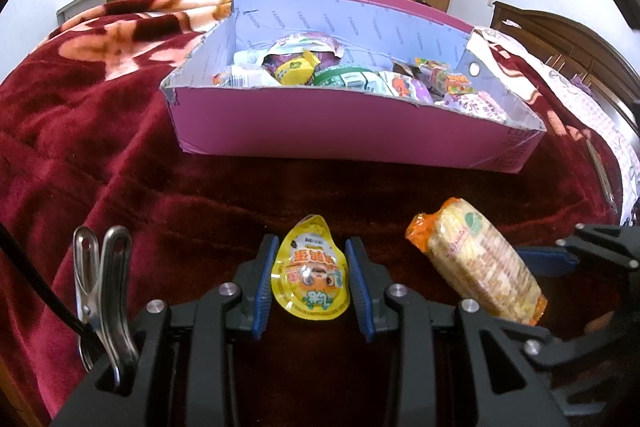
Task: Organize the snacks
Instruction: 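Grasp the yellow jelly cup with the left tool while the right tool grasps the rice-cracker bar, then carry the jelly cup and cracker bar over the pink box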
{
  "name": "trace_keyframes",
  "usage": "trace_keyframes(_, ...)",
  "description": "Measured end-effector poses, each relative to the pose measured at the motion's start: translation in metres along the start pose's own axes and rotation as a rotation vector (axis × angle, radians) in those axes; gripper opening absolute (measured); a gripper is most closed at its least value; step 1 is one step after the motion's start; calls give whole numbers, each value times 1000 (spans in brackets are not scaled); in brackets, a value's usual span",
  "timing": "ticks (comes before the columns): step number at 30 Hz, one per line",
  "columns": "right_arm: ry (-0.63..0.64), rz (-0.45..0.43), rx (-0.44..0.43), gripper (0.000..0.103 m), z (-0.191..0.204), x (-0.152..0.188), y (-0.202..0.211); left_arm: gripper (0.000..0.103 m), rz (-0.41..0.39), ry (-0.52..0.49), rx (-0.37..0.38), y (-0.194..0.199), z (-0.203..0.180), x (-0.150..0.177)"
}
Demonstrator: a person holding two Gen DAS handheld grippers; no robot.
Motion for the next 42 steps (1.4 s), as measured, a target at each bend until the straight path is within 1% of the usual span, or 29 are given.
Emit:
trace_keyframes(4, -96, -53, -33, 59, -10, -2, -6, 36, 0, -1, -2, 0, 0, 0)
trace_keyframes(5, -116, -80, -34, 59, -12, -1, -7, 35, 0, -1, -2, 0, 0, 0)
trace_keyframes(8, -136, -157, -9, 60, -12, 7, -8, 35, 0, -5, -8, 0, 1, 0)
trace_keyframes(10, -135, -193, 12, 59, -11, 10, -7, 36, -2, -10, -16, -1, 0, 0)
trace_keyframes(14, -144, -219, 29, 53, -11, 10, -4, 35, -6, -13, -20, 0, 0, 0)
trace_keyframes(17, -157, -246, 30, 47, -14, 15, 3, 35, -9, -15, -20, 0, -1, 0)
trace_keyframes(18, -164, -256, 29, 43, -14, 16, 5, 35, -10, -15, -20, 1, -1, 0)
trace_keyframes(19, -170, -267, 27, 42, -16, 17, 7, 35, -12, -15, -21, 2, -1, 0)
trace_keyframes(23, -190, -296, 12, 41, -17, 16, 12, 35, -29, -15, -14, 8, -2, -1)
trace_keyframes(28, -190, -350, -12, 40, -14, 17, 27, 35, -58, 4, 15, 21, -2, -6)
trace_keyframes(32, -190, -385, -27, 40, -9, 11, 36, 35, -97, 6, 29, 37, -4, -12)
trace_keyframes(38, -187, -405, -59, 40, -5, 6, 45, 35, -149, -4, 47, 57, -9, -25)
trace_keyframes(42, -181, -423, -51, 40, -6, 0, 53, 35, -170, -11, 41, 63, -11, -36)
Point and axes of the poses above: each gripper's, at about its wrist camera, not at the fingertips, and y roughly against the way its jaws point, z to its left, x to its underside, the point moved 7 cm from there along -y, roughly the way its jaws point
